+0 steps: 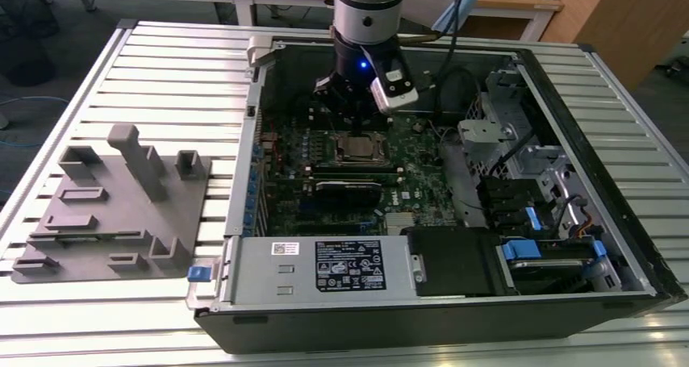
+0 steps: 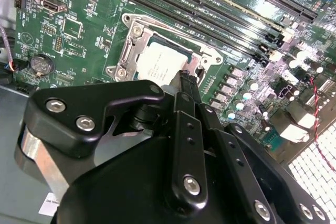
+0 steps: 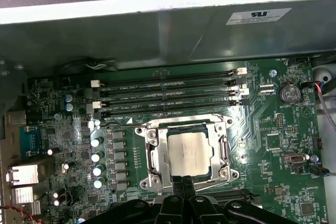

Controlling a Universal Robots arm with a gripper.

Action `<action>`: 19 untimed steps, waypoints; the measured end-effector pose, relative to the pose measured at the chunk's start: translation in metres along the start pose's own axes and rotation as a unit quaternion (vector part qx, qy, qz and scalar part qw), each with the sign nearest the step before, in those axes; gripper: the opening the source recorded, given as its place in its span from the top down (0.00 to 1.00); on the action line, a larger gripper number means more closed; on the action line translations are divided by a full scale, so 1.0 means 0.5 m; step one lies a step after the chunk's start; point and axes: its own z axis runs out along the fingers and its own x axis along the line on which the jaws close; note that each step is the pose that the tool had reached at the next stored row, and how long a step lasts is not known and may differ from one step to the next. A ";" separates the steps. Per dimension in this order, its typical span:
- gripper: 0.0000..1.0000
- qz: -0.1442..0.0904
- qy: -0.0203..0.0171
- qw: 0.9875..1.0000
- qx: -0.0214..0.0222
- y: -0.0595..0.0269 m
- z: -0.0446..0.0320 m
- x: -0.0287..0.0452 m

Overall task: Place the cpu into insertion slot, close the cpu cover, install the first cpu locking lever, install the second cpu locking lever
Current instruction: 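Close the cpu cover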

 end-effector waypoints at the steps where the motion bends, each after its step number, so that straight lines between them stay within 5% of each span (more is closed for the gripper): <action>1: 0.90 0.000 0.000 1.000 0.000 0.000 0.000 0.000; 13: 0.90 0.000 0.000 1.000 0.000 -0.001 0.002 0.007; 19: 0.90 0.000 0.000 1.000 0.000 -0.002 0.017 0.009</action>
